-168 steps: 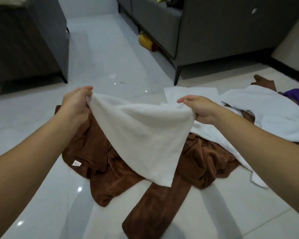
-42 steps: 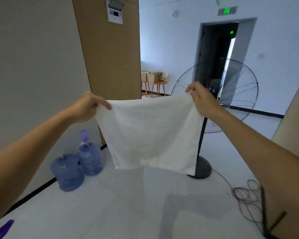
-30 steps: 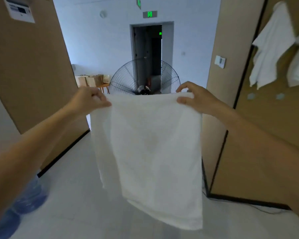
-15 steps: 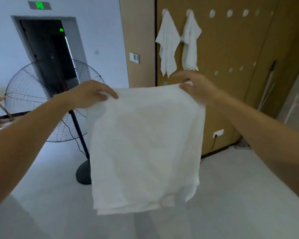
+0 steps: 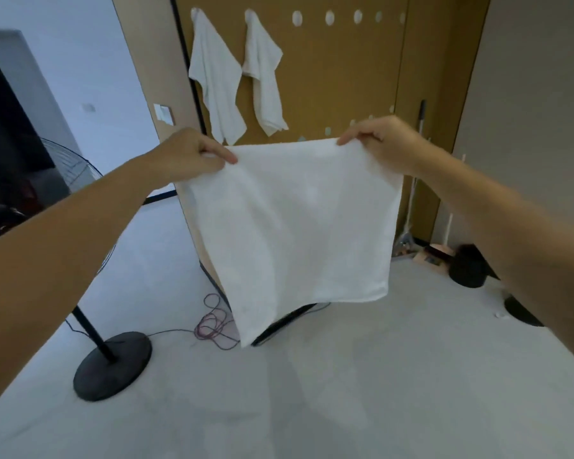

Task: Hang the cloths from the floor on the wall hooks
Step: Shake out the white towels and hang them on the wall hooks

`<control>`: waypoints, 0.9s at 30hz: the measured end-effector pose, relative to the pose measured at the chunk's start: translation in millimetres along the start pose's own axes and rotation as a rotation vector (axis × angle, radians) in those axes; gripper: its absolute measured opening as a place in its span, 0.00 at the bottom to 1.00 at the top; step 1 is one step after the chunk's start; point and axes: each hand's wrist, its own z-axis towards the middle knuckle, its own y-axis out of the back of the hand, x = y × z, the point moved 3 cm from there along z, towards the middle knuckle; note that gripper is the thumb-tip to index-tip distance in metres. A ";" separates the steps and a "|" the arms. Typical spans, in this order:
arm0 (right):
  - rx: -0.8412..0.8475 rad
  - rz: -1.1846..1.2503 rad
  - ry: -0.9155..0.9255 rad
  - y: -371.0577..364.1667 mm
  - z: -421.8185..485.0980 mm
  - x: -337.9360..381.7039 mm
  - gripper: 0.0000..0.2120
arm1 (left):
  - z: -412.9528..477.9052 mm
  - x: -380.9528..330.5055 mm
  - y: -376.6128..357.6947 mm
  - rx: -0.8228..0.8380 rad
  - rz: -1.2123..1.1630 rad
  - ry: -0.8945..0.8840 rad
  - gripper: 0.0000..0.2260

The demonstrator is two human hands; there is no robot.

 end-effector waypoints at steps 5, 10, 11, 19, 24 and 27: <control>-0.019 -0.027 0.015 31.0 11.6 -81.9 0.15 | 72.8 -40.7 -51.1 -0.055 0.028 -0.036 0.06; 0.053 -0.033 0.046 57.8 31.4 -165.5 0.10 | 135.6 -77.8 -97.1 0.010 0.074 -0.110 0.09; 0.052 -0.010 0.032 61.4 36.0 -179.8 0.10 | 146.3 -84.7 -106.2 0.061 0.080 -0.118 0.11; 0.031 0.055 0.052 65.5 83.7 -262.5 0.17 | 227.9 -97.3 -164.8 0.313 0.125 -0.055 0.24; -0.022 0.110 0.042 49.8 133.5 -302.7 0.16 | 290.9 -83.7 -184.5 0.217 -0.048 -0.038 0.13; -0.034 0.101 0.075 36.3 174.1 -322.7 0.09 | 337.8 -70.4 -192.4 0.084 -0.072 -0.097 0.09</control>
